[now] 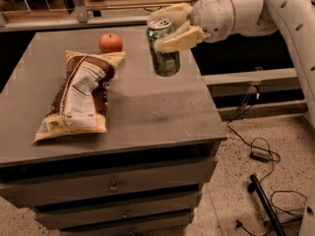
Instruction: Place green can upright
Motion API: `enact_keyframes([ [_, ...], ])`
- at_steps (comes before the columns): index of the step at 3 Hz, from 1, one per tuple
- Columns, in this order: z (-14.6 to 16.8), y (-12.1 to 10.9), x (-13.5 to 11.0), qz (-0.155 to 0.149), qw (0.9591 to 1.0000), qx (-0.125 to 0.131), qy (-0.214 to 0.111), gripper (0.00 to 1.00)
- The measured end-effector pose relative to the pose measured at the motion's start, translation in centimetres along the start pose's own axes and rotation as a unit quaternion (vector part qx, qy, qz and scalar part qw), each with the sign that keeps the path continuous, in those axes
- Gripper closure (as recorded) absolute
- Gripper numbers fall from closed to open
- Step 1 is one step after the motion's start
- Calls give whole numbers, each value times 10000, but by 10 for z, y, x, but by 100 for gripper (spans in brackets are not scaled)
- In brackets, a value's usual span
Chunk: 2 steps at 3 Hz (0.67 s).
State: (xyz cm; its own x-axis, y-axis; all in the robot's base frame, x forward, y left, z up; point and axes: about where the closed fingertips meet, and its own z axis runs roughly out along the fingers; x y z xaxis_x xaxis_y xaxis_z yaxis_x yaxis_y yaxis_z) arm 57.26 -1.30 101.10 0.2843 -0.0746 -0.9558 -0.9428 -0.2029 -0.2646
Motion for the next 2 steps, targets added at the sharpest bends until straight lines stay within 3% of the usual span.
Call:
enact_keyframes([
  [1,-2,8,23,208,9986,19,-495,100],
  [2,-4,17,36,197,9976,202,-625,83],
])
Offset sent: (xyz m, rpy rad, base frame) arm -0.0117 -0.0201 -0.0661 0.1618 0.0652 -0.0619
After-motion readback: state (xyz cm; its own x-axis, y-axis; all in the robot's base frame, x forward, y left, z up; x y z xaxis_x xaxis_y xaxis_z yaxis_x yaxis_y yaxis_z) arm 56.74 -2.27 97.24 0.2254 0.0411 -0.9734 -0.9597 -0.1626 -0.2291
